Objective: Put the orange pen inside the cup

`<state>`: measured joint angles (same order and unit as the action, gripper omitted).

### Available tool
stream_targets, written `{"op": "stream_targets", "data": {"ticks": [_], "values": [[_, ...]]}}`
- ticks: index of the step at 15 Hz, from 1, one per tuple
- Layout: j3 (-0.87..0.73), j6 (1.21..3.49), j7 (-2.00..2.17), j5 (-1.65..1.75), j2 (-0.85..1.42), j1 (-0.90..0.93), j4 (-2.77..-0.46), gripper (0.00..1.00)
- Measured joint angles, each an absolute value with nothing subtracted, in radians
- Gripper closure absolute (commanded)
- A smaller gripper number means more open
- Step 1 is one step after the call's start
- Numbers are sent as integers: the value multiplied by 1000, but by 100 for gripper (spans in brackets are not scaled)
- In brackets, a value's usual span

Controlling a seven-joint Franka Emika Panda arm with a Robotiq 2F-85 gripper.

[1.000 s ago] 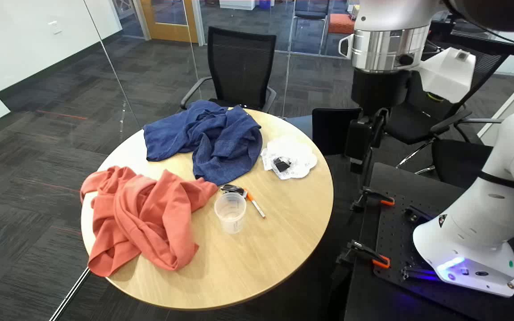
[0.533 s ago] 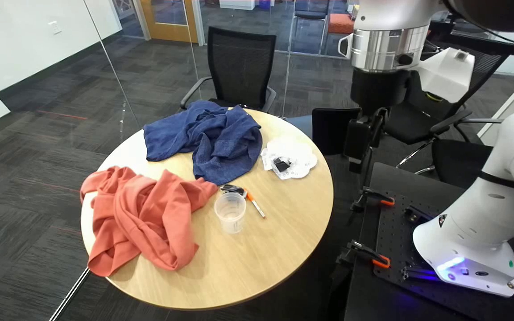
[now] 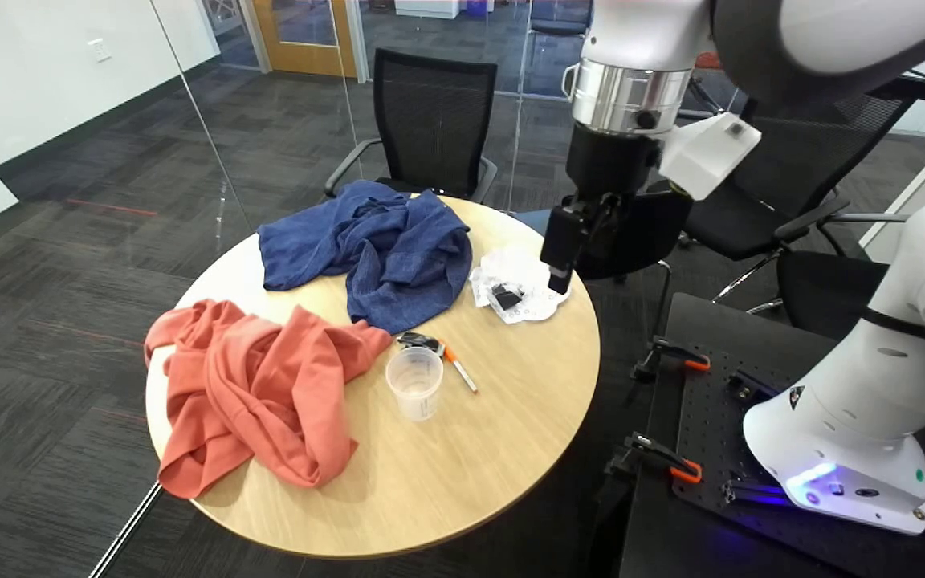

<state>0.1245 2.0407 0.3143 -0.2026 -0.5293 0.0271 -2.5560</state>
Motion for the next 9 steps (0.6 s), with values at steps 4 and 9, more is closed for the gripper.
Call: {"op": "stream_targets", "data": {"ticks": [4, 9], "values": [[124, 2264, 352, -180, -366, 2, -2550, 0], [136, 2467, 478, -94, -147, 0, -2515, 0]]}}
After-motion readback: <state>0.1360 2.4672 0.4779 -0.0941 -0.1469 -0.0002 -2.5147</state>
